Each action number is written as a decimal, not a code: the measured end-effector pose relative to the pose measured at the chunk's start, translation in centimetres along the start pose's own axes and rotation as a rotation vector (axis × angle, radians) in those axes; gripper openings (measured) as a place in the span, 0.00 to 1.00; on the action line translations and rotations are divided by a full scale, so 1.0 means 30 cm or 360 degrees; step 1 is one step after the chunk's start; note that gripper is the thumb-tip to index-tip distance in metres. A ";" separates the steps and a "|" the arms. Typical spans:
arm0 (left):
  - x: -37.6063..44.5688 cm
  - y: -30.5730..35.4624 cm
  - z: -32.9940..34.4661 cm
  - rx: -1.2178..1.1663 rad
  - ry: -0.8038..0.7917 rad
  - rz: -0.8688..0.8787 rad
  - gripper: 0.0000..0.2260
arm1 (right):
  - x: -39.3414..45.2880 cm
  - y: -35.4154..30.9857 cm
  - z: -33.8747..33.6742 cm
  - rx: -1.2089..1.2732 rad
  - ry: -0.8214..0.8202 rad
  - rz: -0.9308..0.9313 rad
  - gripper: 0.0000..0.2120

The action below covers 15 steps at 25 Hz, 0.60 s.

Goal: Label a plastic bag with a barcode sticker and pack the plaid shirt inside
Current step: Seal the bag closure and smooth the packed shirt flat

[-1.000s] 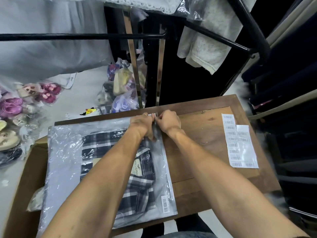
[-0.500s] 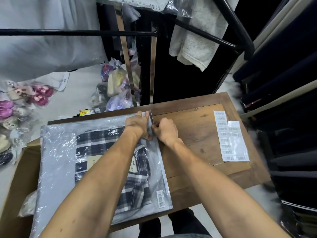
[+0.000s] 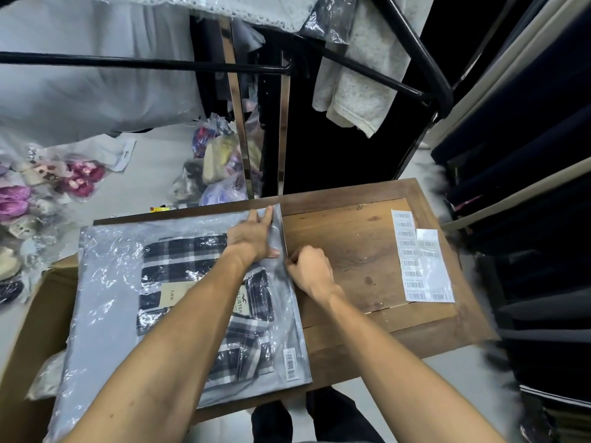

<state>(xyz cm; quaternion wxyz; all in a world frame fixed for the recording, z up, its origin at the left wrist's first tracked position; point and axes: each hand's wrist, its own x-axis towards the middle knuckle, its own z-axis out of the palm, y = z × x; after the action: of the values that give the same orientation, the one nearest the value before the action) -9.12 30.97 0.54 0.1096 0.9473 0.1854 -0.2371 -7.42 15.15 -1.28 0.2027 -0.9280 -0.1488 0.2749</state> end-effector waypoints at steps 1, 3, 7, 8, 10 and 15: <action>-0.017 0.005 0.004 -0.0022 0.0046 0.0002 0.52 | -0.009 0.003 0.001 0.0003 -0.0008 0.0008 0.12; -0.070 0.010 0.027 -0.0079 0.0155 0.0052 0.45 | -0.011 0.007 0.000 0.0043 -0.0020 0.0023 0.12; -0.230 0.008 0.114 -0.0212 0.0272 0.0242 0.27 | 0.015 0.035 -0.004 0.0301 -0.0021 0.0089 0.10; -0.267 0.010 0.131 -0.0184 0.0240 0.0250 0.28 | 0.022 0.042 -0.009 0.0360 -0.0021 0.0112 0.09; -0.309 0.017 0.157 -0.0056 0.0078 0.0245 0.39 | 0.039 0.049 -0.018 0.0425 -0.0060 0.0138 0.09; -0.322 0.059 0.164 0.0336 -0.0302 0.0148 0.62 | 0.036 0.030 -0.021 0.0339 -0.0090 0.0108 0.12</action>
<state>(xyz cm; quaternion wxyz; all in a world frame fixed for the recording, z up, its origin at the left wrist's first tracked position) -18.33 25.02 1.24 0.0373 0.9345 0.1040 -0.3384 -6.06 14.60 -1.69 0.2864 -0.8976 -0.0930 0.3218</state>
